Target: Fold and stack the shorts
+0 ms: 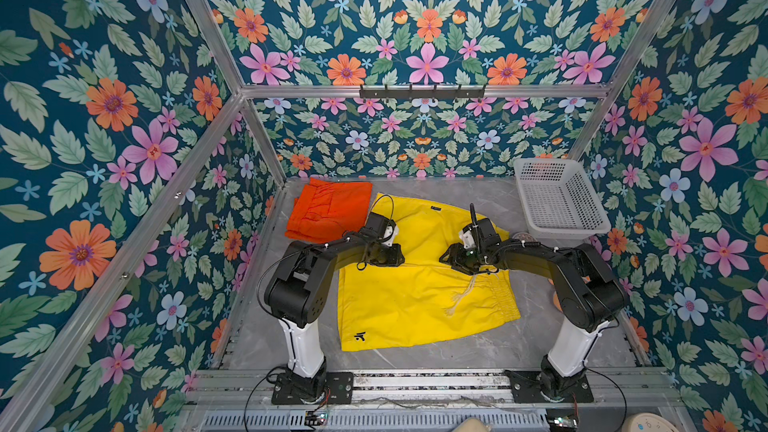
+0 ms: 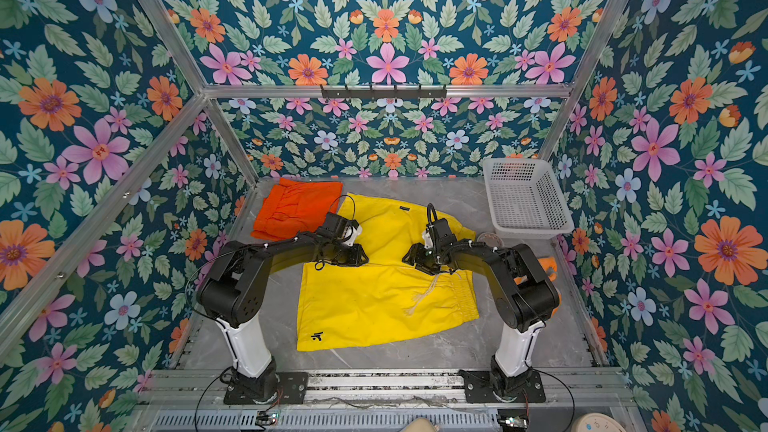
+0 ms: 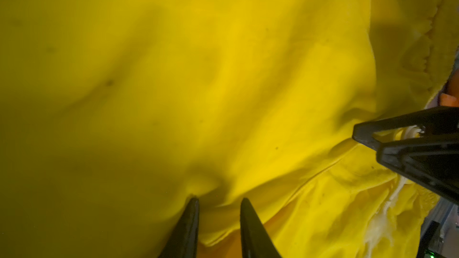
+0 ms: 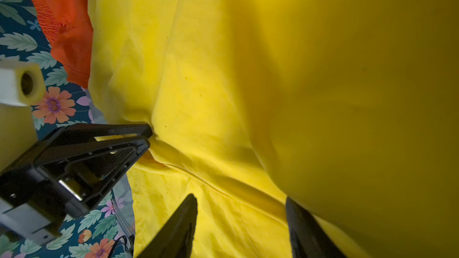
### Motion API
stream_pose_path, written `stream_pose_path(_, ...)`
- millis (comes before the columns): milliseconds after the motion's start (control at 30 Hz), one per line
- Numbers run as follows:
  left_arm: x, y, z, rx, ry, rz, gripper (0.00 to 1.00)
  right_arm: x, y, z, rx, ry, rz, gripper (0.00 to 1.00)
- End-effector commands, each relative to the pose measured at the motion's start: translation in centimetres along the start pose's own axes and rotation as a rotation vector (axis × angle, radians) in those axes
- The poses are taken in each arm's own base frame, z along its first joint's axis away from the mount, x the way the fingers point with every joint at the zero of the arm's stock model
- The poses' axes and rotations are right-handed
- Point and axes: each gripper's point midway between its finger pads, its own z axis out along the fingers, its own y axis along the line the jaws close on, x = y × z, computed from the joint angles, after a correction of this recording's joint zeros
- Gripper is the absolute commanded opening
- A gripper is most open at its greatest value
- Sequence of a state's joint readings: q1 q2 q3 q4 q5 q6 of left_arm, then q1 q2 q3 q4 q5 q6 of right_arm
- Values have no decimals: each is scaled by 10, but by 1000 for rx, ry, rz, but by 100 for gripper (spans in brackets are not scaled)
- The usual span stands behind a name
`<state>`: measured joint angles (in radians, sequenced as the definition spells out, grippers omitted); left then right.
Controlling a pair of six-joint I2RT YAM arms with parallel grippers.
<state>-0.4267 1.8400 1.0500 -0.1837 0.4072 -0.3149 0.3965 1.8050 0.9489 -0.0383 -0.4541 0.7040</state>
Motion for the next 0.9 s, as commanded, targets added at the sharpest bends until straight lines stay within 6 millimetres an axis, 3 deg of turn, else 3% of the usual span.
stream_pose_path(0, 3, 42, -14, -119, -31, -56, 32, 16, -41, 1, 154, 19, 70, 59)
stream_pose_path(67, 5, 63, -25, -147, -52, -103, 32, 19, -41, 1, 149, 23, 70, 59)
stream_pose_path(133, 3, 68, -38, -133, -74, -107, 32, 19, -36, -1, 119, 21, 64, 59)
stream_pose_path(267, -12, 49, -63, -87, -135, -53, 35, 6, -4, -14, 23, -14, 12, 61)
stream_pose_path(367, -25, 32, -90, -55, -200, -45, 38, -4, 14, -38, 14, -49, -33, 67)
stream_pose_path(400, -27, 28, -100, -51, -223, -52, 39, -9, 24, -57, -1, -85, -51, 72)
stream_pose_path(467, -24, 22, -116, -46, -256, -73, 42, -8, 21, -79, 6, -106, -42, 77)
stream_pose_path(567, -8, 17, -132, -23, -280, -136, 45, 3, -5, -116, 54, -130, 27, 77)
stream_pose_path(633, 11, 14, -135, 2, -278, -188, 47, 20, -34, -141, 115, -129, 119, 78)
stream_pose_path(733, 40, 16, -127, 25, -257, -265, 48, 54, -83, -172, 222, -115, 292, 78)
stream_pose_path(867, 68, 31, -111, 0, -230, -345, 49, 90, -126, -196, 294, -151, 462, 79)
